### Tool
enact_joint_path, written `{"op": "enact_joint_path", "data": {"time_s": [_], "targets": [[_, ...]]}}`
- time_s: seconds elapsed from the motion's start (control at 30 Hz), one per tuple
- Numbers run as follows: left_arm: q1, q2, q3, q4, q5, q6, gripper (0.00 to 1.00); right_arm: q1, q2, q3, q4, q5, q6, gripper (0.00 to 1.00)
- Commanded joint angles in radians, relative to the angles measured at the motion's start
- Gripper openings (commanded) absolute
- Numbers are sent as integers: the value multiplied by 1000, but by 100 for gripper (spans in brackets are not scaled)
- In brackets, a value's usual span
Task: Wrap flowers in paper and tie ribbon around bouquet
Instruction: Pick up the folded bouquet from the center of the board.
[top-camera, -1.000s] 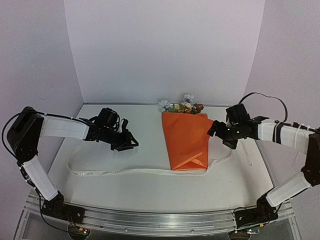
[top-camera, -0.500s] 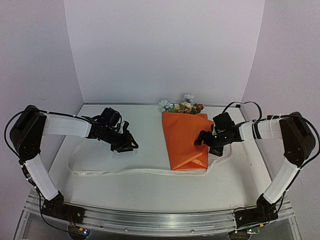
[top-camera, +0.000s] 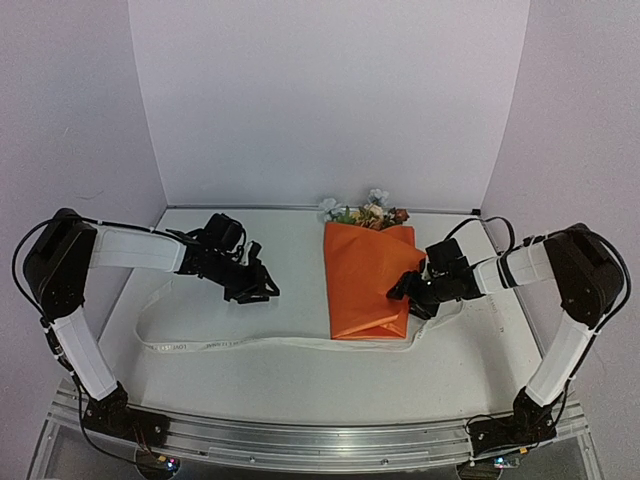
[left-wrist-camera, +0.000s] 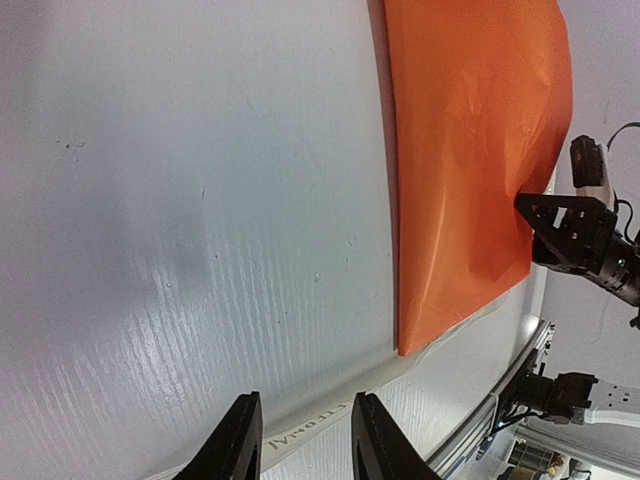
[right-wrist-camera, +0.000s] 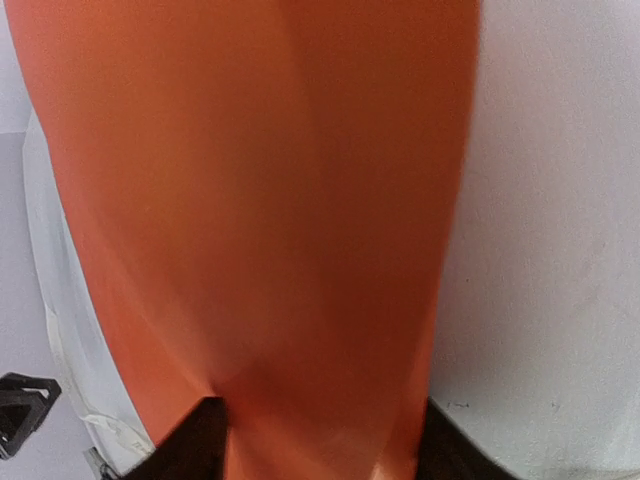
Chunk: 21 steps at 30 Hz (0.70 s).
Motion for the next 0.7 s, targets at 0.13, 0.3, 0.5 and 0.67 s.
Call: {"op": "enact_joint_path", "data": {"time_s": [0.13,0.3,0.5,0.67], "targets": [[1,-29,-6,8,15,10,33,0,-9,50,48,-49,136,26],[2,-50,-37,11,12,9,33,1,-20,82,36,-71,213,11],[7,-62,-64,11,10,3,33,6,-36,106,16,-105,298,5],[21,-73,-85,13,13,-3,33,16,-57,137,-21,-130,342,4]]}}
